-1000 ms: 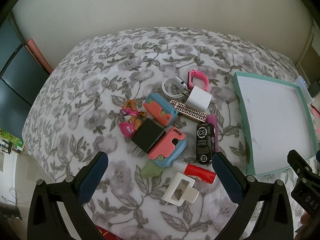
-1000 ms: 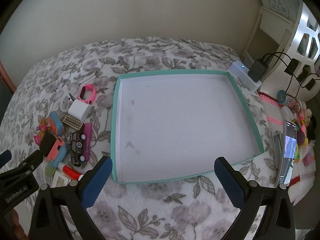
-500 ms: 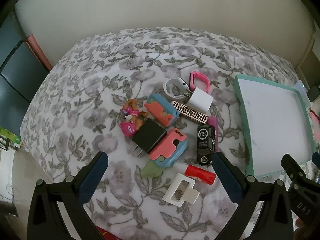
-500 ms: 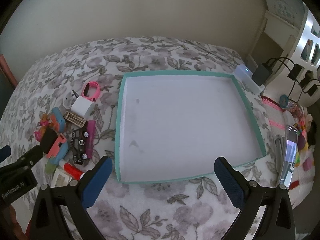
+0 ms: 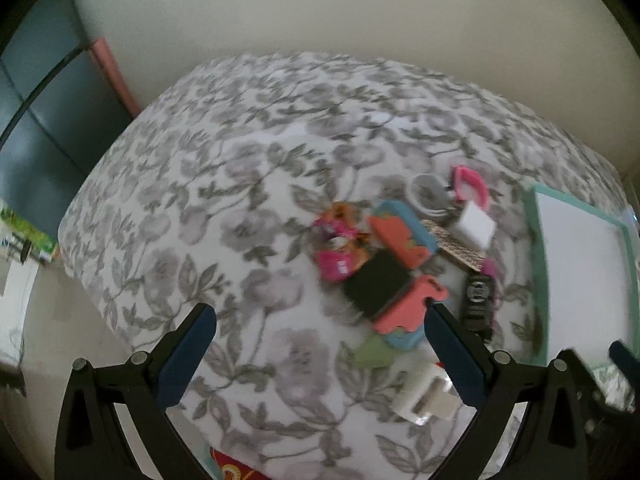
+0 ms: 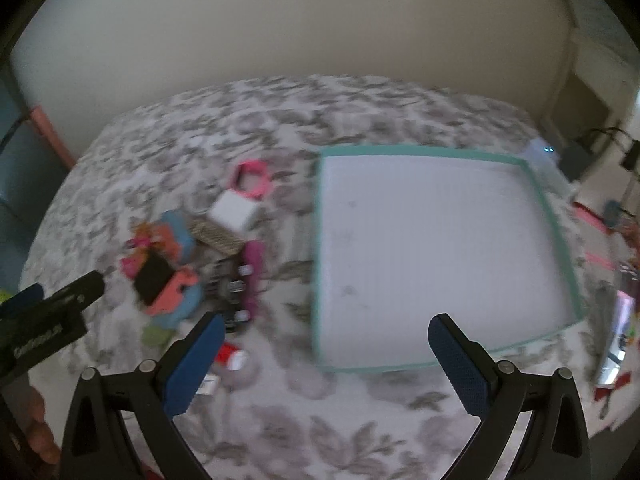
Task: Organize rigid objects
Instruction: 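Grasp the pink-blue folding knife with left gripper while right gripper grasps white clip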
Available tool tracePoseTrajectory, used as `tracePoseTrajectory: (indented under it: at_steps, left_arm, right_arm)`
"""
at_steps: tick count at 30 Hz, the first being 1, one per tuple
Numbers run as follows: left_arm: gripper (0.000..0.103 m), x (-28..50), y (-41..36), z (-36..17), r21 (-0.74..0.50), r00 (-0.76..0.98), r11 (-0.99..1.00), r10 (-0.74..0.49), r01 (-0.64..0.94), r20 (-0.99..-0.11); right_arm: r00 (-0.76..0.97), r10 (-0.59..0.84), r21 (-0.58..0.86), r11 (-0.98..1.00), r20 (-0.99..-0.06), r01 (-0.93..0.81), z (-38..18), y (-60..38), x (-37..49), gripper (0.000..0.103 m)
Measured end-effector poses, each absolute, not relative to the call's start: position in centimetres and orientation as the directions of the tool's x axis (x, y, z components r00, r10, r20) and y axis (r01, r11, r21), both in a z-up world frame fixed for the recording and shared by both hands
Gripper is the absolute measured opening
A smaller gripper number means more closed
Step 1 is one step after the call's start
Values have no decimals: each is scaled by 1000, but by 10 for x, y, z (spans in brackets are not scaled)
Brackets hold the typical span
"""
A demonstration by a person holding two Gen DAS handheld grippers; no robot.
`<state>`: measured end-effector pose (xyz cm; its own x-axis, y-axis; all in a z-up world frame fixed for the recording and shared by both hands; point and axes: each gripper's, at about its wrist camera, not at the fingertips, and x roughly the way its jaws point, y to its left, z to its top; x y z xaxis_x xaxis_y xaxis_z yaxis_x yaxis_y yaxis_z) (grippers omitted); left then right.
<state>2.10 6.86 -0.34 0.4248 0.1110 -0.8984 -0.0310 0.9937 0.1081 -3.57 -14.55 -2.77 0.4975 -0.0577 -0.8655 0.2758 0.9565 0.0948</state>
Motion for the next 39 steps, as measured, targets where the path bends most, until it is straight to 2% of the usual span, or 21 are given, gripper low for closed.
tracePoseTrajectory:
  at_steps: [10,19,23,29,32,35,38,39]
  left_arm:
    - [103,29,88,-35,68,314,997,78,-46,-946]
    - [103,39,98,-69,32,210,997,46,-70,-977]
    - [103,42,94,-74,9,205,999,19,-51,-979]
    - [102,47,76,-78,-41,205,999,-41,5,-978]
    - [95,49,63,-80,-55,204,997,-65,52,-977]
    - [94,52,50,-84,-51,195,995,-66,82,-979]
    - [85,56,40,-87,-63,184,993,-82,103,-980]
    - [85,55,36,-89,-64,181,992,-84,111,-980]
  right_arm:
    - [377,91,160,974,-922,157,-71,-80,-10,103]
    - [284,138,194,965,-949,177,-108,-53,1,103]
    - [255,116,166,969,-960,184,-122,-44,3,102]
    - [245,74,132,964,-967,230,-127,-49,-1,92]
    - [246,84,149,955,-966,257,-128,-56,-3,84]
    - [247,70,136,955,-966,262,-128,-60,-7,79]
    - [243,78,142,955,-967,261,-128,-65,-11,73]
    - [243,81,146,954,-967,262,-128,-66,-12,71]
